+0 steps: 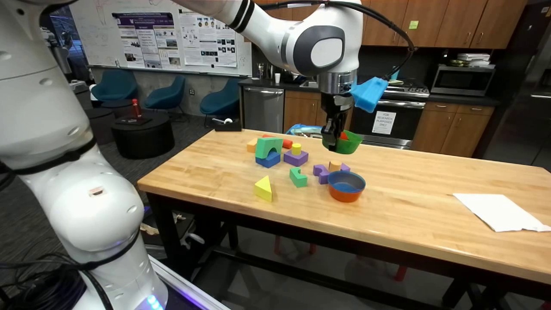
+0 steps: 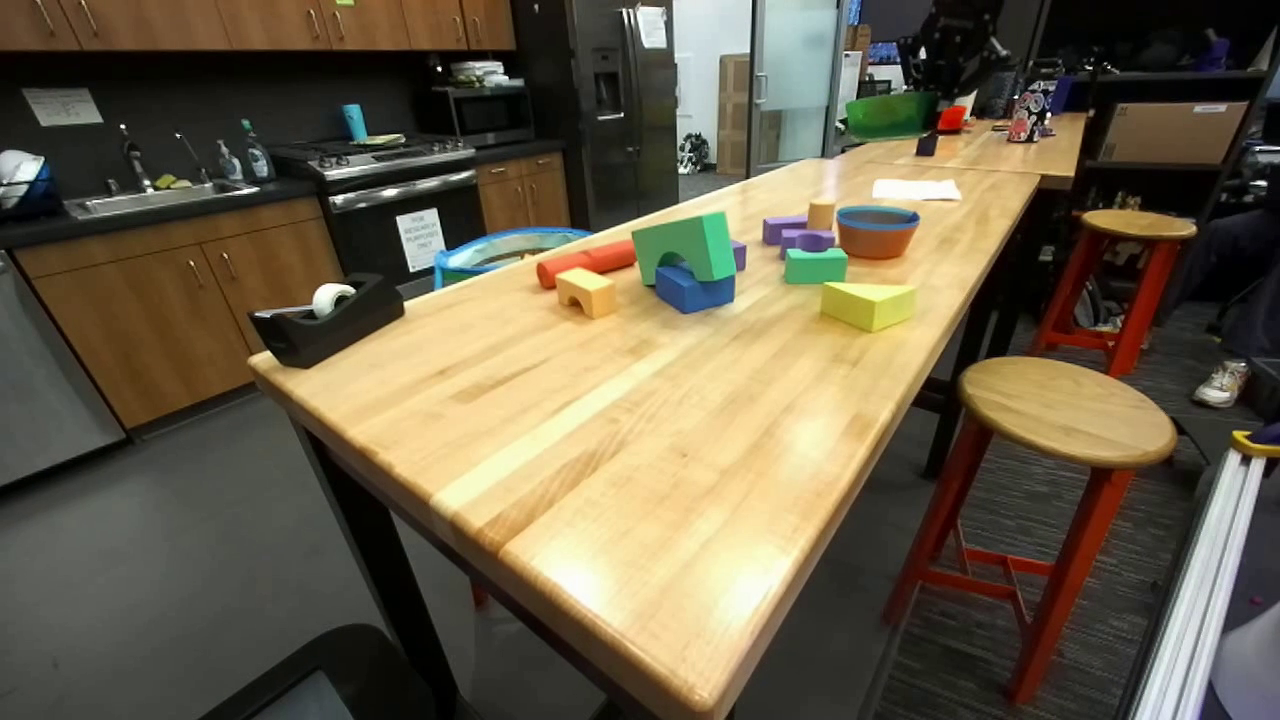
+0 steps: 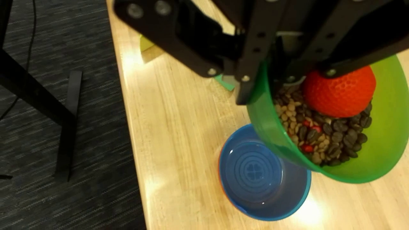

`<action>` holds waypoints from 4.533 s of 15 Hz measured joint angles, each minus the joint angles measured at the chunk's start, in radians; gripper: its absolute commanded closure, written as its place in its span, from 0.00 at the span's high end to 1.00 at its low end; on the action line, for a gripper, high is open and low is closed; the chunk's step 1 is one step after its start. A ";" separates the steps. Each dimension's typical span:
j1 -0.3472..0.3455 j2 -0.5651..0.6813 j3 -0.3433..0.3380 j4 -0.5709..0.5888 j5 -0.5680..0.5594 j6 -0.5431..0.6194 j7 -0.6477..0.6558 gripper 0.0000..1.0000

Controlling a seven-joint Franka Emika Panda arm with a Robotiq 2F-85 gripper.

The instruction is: Put the blue bowl inside the orange one, put the green block on the left on top of the blue block and put the orange bowl inside the other plastic bowls

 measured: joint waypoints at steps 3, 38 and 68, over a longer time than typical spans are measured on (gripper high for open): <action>-0.021 0.005 0.000 -0.026 0.001 0.026 -0.027 0.03; -0.102 0.234 0.065 -0.043 0.077 0.276 -0.100 0.03; -0.133 0.294 0.104 -0.012 0.077 0.318 -0.099 1.00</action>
